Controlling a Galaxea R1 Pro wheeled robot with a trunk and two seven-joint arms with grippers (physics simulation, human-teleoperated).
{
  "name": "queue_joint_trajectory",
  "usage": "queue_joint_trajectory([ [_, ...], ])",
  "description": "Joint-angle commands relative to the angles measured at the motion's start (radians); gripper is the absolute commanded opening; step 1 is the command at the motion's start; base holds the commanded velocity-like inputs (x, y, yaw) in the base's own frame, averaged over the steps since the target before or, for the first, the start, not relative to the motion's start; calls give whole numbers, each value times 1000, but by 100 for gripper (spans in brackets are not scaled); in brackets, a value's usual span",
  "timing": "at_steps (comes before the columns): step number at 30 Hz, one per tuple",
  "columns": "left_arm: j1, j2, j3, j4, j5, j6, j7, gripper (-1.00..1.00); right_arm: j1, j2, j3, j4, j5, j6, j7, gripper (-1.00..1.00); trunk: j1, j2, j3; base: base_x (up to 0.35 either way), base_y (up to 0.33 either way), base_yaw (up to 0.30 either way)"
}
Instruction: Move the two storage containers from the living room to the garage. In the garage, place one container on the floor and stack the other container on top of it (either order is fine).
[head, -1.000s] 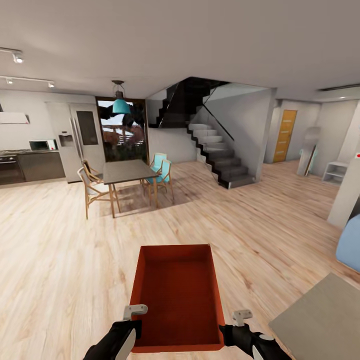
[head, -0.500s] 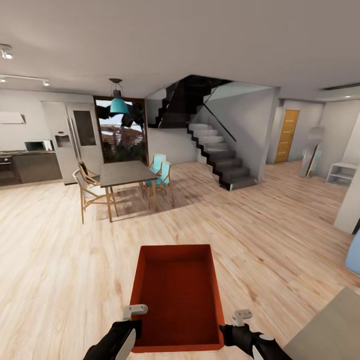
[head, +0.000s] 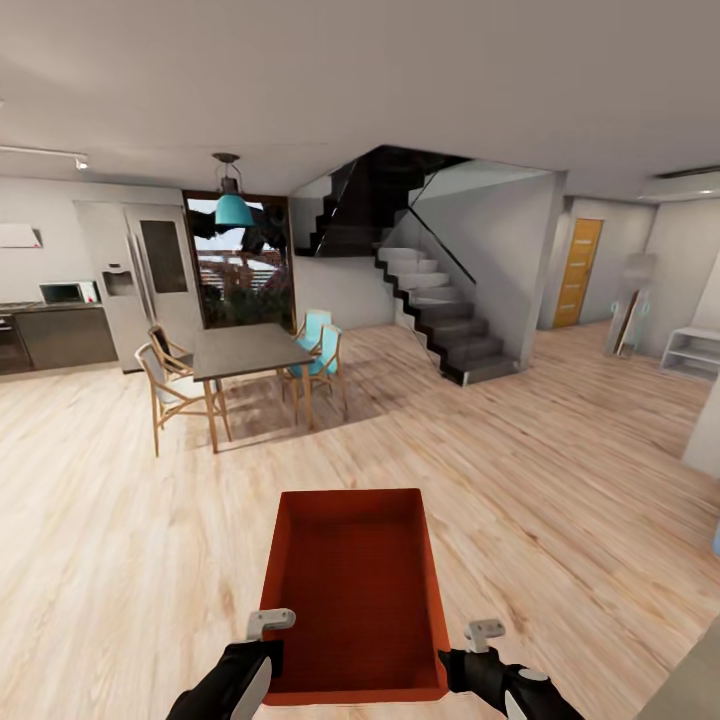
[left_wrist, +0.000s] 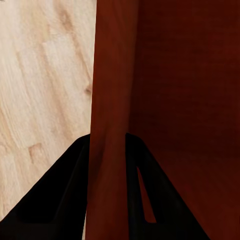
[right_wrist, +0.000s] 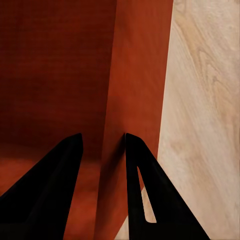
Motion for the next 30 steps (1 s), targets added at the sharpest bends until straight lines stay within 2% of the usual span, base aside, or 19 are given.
queue_joint_trajectory([
  [1,-1,39,-3,-5,18,-43,-21,-100,0,-2,-5,1,-5,9,12,-100,1,-1,0,325,0,0],
  [30,-1,39,-3,-5,19,-43,-22,-100,0,-2,-4,1,-6,9,13,-100,1,-1,0,325,0,-12],
])
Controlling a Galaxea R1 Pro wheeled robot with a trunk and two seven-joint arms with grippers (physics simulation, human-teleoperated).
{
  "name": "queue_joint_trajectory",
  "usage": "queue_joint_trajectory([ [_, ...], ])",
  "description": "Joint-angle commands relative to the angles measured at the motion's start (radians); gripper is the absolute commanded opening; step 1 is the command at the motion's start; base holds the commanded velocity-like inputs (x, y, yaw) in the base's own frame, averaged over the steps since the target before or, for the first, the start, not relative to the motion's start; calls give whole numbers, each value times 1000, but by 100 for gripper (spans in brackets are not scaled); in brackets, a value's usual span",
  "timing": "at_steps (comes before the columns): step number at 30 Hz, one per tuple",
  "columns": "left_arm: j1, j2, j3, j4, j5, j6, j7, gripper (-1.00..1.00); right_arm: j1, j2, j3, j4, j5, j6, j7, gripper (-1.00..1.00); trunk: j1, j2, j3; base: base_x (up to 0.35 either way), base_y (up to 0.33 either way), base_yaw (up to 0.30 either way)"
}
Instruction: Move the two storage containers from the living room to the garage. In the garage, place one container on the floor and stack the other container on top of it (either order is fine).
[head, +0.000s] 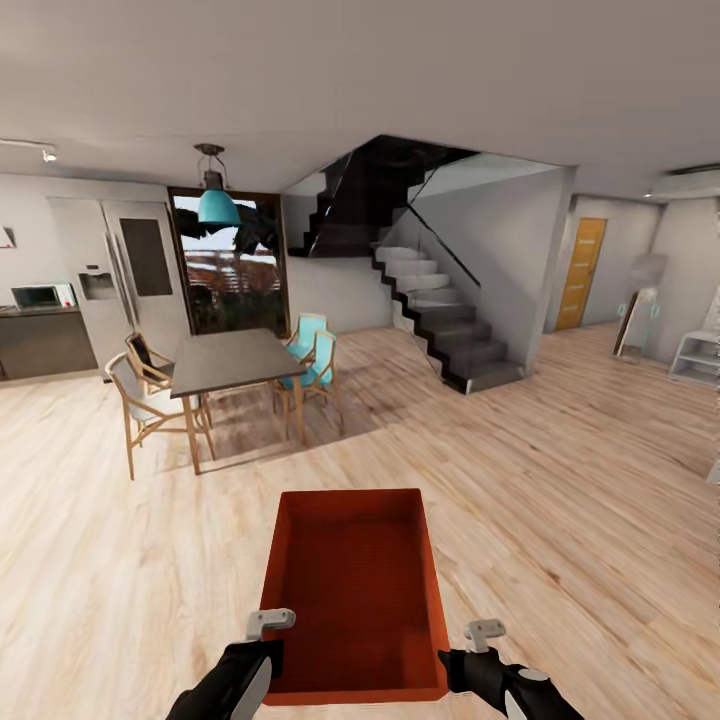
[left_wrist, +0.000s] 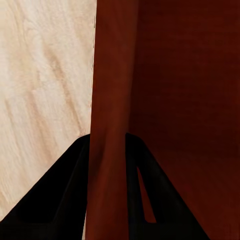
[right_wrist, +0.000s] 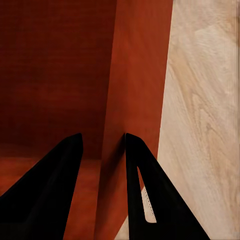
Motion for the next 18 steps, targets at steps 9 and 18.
queue_joint_trajectory([
  [9,0,39,-3,-5,18,-43,-22,-100,0,-2,-5,1,-5,9,13,-100,1,-1,0,325,0,-250],
  [18,0,39,-3,-5,17,-43,-22,-100,0,-2,-5,1,-5,9,13,-100,1,-1,0,325,0,-274],
])
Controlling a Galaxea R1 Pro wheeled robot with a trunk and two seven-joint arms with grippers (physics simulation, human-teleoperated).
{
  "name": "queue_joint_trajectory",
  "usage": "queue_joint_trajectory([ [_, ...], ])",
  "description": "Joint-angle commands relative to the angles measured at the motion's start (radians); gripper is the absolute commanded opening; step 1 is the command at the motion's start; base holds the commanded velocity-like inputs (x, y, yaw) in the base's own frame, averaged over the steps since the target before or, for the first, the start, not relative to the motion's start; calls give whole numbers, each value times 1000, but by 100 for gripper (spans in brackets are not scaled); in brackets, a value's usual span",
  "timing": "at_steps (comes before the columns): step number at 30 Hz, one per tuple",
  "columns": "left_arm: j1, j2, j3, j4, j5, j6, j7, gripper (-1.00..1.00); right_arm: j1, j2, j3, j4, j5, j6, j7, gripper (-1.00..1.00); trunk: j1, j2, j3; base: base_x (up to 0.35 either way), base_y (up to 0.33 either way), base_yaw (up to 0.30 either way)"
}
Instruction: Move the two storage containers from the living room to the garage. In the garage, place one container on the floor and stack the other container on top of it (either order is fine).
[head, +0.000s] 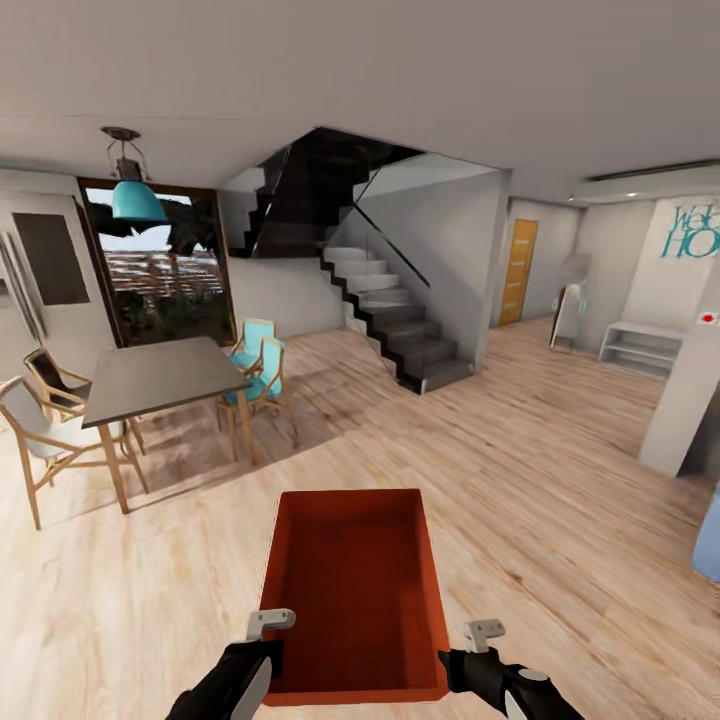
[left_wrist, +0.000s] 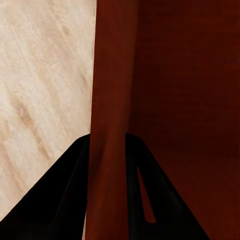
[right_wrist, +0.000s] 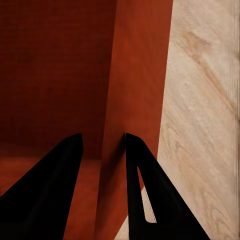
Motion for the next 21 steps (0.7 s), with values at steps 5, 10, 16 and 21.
queue_joint_trajectory([
  [5,0,39,-3,-5,19,-44,-22,-100,0,-2,-5,1,-3,8,13,-100,1,-1,0,325,0,-274],
  [10,0,39,-3,-5,18,-44,-22,-100,0,-2,-5,1,-3,8,13,-100,1,-1,0,325,0,-274],
  [16,0,39,-3,-5,18,-44,-22,-100,0,-2,-5,1,-3,8,13,-100,1,-1,0,325,0,-274],
  [21,0,39,-3,-5,18,-44,-22,-100,0,-2,-5,1,-3,8,13,-100,1,-1,0,325,0,-274],
])
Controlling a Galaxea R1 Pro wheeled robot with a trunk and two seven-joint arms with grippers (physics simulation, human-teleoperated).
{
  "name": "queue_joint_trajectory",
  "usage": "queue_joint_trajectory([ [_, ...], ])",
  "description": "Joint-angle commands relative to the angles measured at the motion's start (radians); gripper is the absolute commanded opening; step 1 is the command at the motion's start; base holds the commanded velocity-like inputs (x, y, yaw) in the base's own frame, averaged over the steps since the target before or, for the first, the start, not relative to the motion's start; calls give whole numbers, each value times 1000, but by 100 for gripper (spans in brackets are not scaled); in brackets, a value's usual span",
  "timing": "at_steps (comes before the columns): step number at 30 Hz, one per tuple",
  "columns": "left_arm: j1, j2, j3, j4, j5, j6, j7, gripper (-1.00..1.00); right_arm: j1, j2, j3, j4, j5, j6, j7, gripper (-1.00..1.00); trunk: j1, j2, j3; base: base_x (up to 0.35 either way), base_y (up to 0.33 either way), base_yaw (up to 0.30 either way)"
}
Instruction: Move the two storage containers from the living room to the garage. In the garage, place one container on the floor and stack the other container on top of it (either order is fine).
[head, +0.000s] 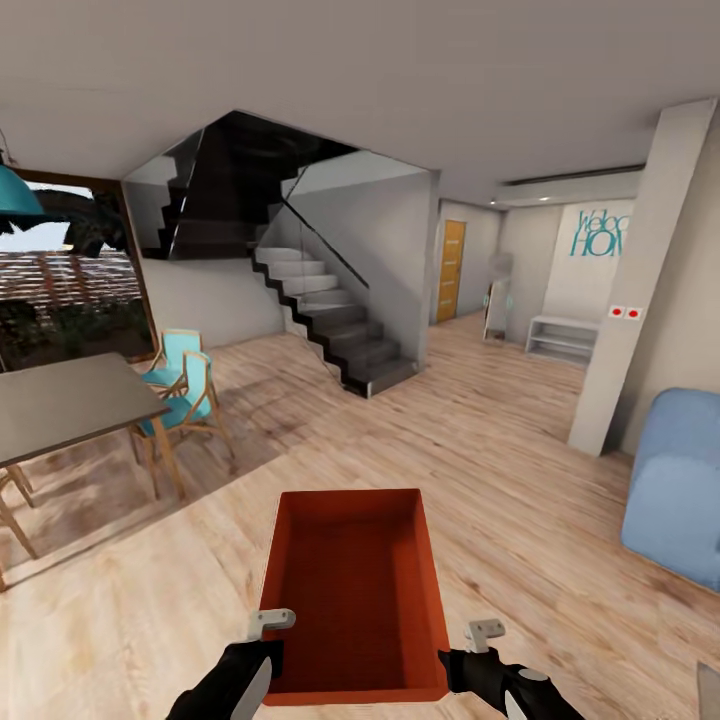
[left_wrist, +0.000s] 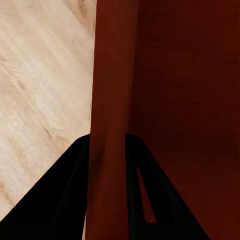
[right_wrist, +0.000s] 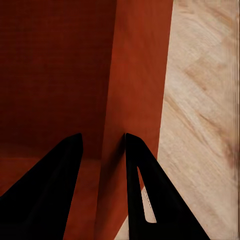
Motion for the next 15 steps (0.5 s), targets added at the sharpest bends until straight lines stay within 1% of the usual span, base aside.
queue_joint_trajectory([
  [1,0,39,-3,-5,18,-44,-22,-100,0,-2,-4,1,-4,8,13,-100,1,-1,0,325,0,-274],
  [15,0,39,-3,-5,18,-44,-21,-100,0,-2,-4,1,-3,8,13,-100,1,-1,0,325,0,-274],
])
